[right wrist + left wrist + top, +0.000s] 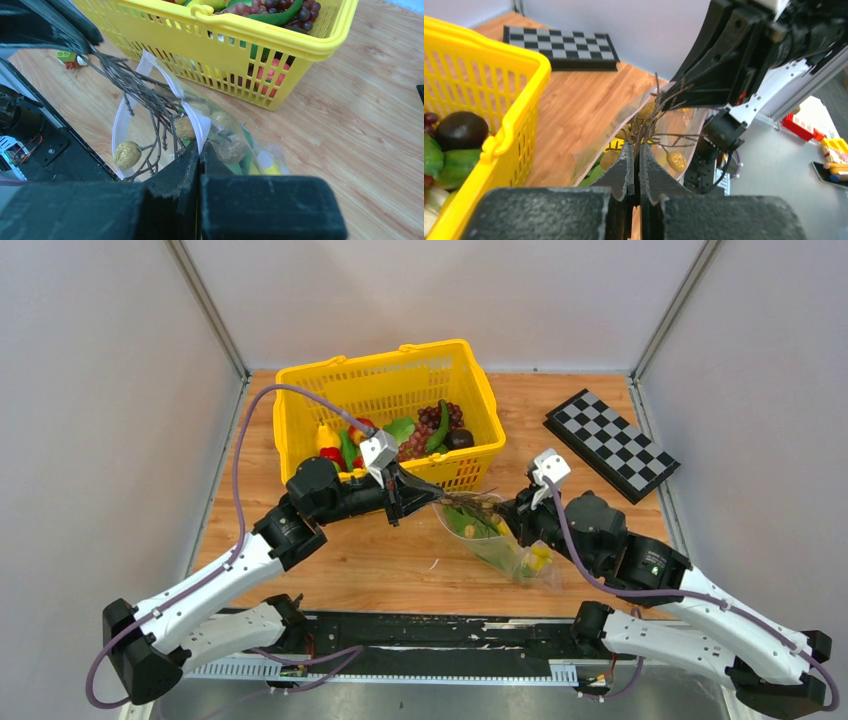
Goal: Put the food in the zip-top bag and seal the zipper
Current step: Place the fake fruit in the zipper food storage bag.
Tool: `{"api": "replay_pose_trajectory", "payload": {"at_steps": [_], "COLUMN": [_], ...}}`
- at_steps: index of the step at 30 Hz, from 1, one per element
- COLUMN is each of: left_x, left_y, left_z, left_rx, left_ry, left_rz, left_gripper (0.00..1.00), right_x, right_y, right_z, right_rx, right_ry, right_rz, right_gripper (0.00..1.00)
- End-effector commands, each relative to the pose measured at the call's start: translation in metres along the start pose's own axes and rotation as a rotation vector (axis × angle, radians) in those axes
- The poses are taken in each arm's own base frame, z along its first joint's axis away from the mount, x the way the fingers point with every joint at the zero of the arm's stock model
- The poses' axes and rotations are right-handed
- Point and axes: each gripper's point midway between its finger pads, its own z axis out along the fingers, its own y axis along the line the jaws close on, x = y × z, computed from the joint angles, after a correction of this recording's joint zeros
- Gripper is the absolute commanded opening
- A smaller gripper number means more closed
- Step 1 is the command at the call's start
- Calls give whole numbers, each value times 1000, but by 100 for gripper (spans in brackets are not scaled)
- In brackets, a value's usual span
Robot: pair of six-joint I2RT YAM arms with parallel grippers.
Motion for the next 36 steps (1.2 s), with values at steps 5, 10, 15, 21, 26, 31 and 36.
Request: {"api": "replay_pose_trajectory", "payload": {"at_steps": [5, 10, 15, 21, 26, 31, 36], "left_x": [24, 27, 31, 35, 56, 60, 78], "left_y": [1, 2, -6, -20, -12, -13, -6], "left_z": [0, -1, -1, 5, 8, 5, 8], "left_rx": [57, 78, 139, 187, 133, 122, 94], "left_ry": [87, 129, 160, 187, 309, 314, 376], "left_rz": [149, 223, 272, 300, 318, 327, 336], "left_gripper": [0, 0, 0, 0, 0, 0, 0], "right_x": [-33, -34, -34, -37, -38, -42, -48], "right_y": [3, 5, 9, 16, 15, 13, 11], "right_z": [-14, -15, -13, -5, 0, -3, -7], "right_rx": [-25, -33, -49, -72, -56, -46, -39], "right_ry": [-125, -120, -117, -114, -106, -127, -154], "right_rz": [64, 65, 64, 62, 61, 75, 94], "right_gripper": [0, 0, 0, 0, 0, 0, 0]}}
